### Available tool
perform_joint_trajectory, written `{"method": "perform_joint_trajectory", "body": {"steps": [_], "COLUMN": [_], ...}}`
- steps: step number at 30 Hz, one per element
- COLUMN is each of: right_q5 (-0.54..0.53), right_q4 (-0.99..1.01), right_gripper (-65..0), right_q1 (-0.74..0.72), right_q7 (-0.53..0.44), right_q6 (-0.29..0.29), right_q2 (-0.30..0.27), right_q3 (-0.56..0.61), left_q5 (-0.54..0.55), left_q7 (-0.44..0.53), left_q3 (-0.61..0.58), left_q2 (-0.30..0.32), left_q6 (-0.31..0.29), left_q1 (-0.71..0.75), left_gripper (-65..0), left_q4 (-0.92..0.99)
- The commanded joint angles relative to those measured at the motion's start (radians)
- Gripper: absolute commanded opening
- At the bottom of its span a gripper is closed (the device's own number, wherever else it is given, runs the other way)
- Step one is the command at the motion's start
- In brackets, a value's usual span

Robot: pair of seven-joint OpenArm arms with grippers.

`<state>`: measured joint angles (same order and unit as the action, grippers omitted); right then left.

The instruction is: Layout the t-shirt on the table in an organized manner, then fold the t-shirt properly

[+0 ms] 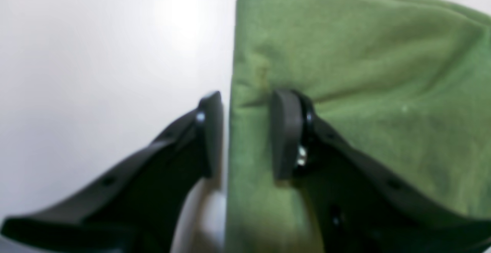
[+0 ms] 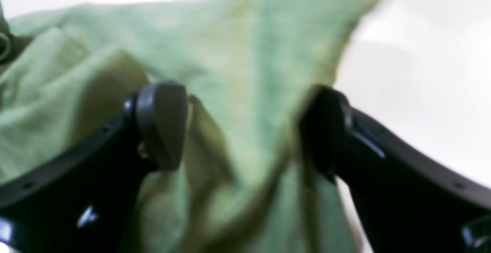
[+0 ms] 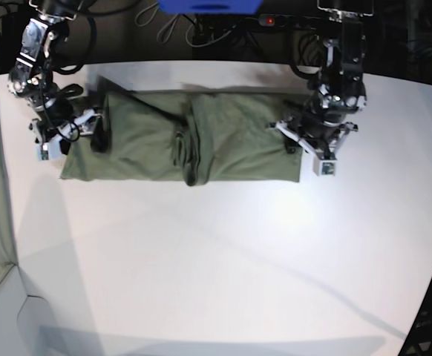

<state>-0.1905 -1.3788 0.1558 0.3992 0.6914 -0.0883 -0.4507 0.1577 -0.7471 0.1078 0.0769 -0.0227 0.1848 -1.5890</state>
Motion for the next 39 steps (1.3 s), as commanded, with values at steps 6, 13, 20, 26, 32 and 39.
{"method": "perform_joint_trajectory", "body": {"steps": [6, 13, 20, 26, 32, 39], "right_q5": [0.044, 0.044, 0.044, 0.044, 0.044, 0.042], "right_q4": [0.105, 0.12, 0.006, -0.207, -0.373, -0.526], "right_gripper": [-43.7, -65.0, -65.0, -65.0, -65.0, -65.0], "right_q1": [0.001, 0.008, 0.011, 0.04, 0.063, 0.084], "right_q7": [0.106, 0.114, 0.114, 0.116, 0.116, 0.117], "right_q6": [0.007, 0.007, 0.007, 0.007, 0.007, 0.007], "right_q2": [0.002, 0.002, 0.005, 0.009, 0.052, 0.091], "right_q3": [0.045, 0.122, 0.131, 0.129, 0.129, 0.143], "left_q5": [-0.051, -0.051, -0.051, -0.051, -0.051, -0.051], "left_q7": [-0.07, -0.07, -0.071, -0.073, -0.073, -0.073], "left_q3": [0.011, 0.011, 0.011, 0.011, 0.011, 0.011], "left_q2": [0.013, 0.011, 0.013, 0.013, 0.014, 0.014], "left_q6": [0.033, 0.033, 0.033, 0.033, 0.033, 0.033], "left_q1": [0.012, 0.012, 0.012, 0.031, 0.034, 0.034], "left_gripper": [-44.2, -44.2, -44.2, -44.2, -44.2, -44.2], "left_q4": [0.012, 0.012, 0.003, 0.0, 0.0, -0.001]}}
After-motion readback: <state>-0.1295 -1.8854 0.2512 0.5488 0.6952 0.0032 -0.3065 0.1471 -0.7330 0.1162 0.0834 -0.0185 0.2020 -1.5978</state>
